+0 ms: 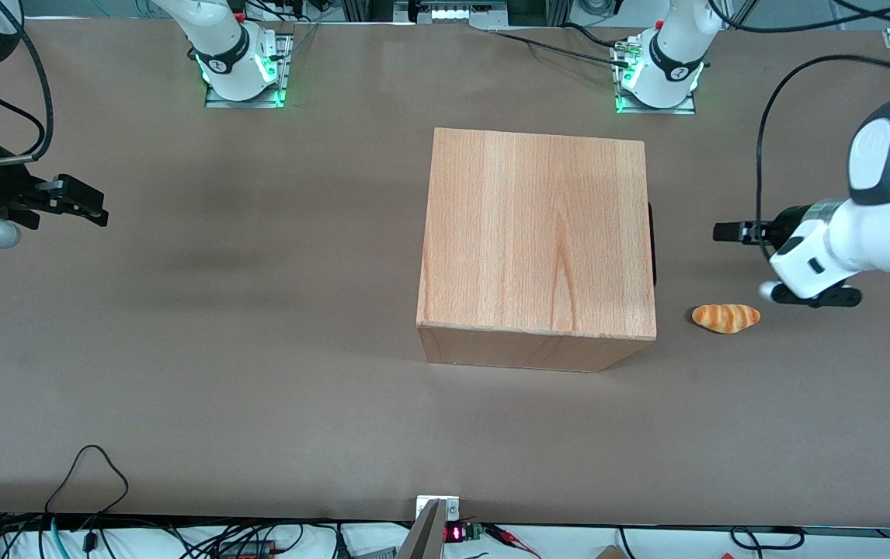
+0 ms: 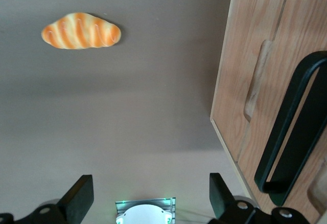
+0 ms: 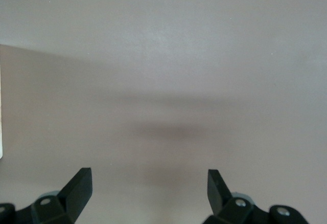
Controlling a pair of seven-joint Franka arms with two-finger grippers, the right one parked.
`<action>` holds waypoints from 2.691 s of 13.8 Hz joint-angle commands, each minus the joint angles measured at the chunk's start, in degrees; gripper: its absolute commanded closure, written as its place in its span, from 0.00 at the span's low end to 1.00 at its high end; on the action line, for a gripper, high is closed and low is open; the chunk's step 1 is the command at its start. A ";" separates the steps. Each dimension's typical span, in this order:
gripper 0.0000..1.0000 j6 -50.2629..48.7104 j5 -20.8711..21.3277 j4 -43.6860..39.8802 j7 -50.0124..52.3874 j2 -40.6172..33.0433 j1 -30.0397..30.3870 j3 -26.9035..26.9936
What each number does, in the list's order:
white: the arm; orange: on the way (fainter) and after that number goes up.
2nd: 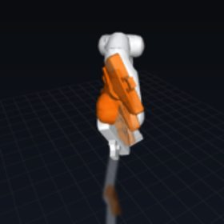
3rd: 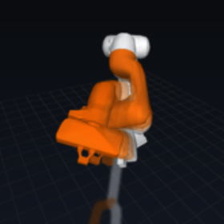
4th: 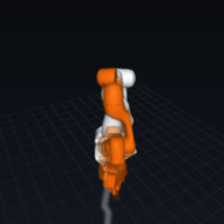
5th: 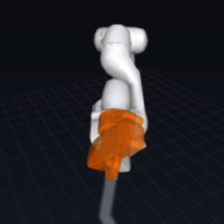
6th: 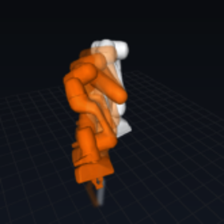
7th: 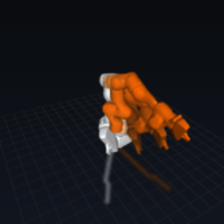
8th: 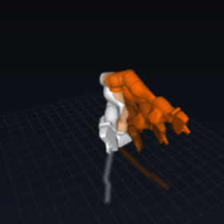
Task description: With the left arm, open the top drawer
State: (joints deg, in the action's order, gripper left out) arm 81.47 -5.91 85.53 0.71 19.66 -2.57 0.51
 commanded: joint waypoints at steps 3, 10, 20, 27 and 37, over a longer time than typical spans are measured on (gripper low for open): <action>0.00 -0.43 -6.20 -1.68 -0.61 0.91 -1.31 0.36; 0.00 0.44 -13.16 -1.77 -2.55 4.33 -1.92 0.36; 0.00 1.93 -17.47 -1.68 -2.46 7.50 -1.83 0.36; 0.00 4.05 -17.12 -1.68 -2.46 9.00 -1.48 0.45; 0.00 6.24 -15.01 -1.86 -2.46 11.19 -1.30 1.16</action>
State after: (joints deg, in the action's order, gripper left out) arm 86.89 -21.88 85.25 -0.71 28.71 -4.14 0.96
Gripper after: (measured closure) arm 0.000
